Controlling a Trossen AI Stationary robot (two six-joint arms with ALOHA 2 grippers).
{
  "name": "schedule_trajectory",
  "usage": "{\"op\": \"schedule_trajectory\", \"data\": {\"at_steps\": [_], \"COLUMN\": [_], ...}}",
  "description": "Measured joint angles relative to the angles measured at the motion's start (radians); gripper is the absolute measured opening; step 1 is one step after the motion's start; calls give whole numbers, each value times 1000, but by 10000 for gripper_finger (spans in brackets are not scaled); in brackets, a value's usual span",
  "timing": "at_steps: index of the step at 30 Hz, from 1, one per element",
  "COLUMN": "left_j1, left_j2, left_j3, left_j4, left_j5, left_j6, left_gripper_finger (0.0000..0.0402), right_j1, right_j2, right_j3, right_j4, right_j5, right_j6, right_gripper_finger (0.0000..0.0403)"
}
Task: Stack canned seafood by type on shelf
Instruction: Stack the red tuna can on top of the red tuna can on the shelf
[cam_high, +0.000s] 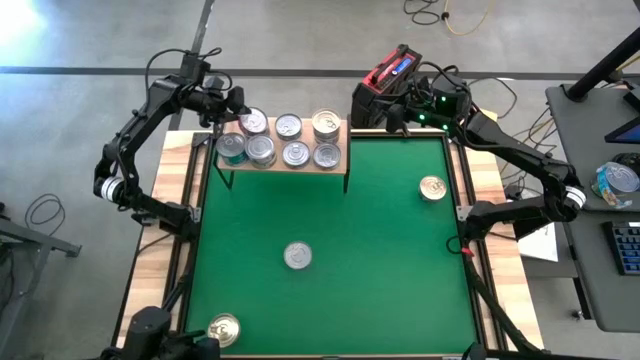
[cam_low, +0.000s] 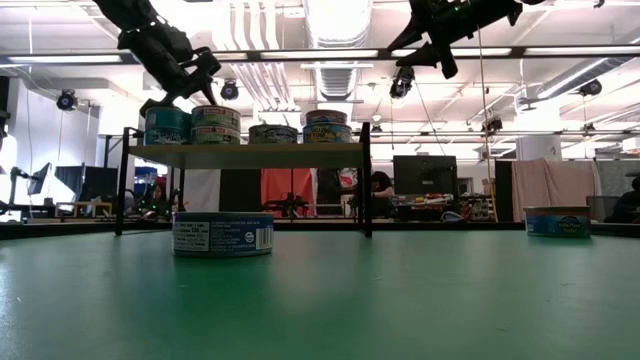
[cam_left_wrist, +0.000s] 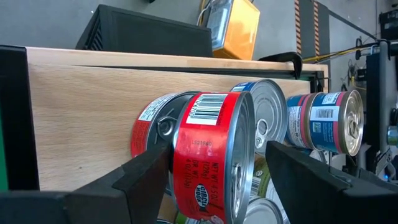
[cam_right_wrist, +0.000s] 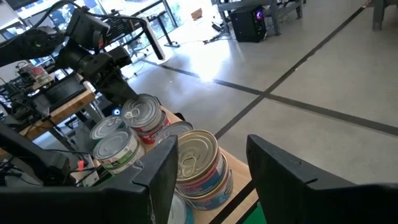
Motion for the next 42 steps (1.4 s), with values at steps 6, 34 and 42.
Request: {"op": "schedule_trajectory", "data": {"at_steps": [6,34,42], "left_j1": [0,0,0], "left_j2": [0,-4,-4], "left_j3": [0,0,0], "left_j4": [0,0,-1], "left_j5": [-6,-18,-17], "left_j6": [0,12,23], "left_gripper_finger": [250,250,250], "right_j1": [0,0,0], "right_j2": [0,0,0], "right_j3": [0,0,0], "right_j4": [0,0,0], "right_j5": [0,0,0], "right_j6": [0,0,0], "right_gripper_finger": [181,183,187]}}
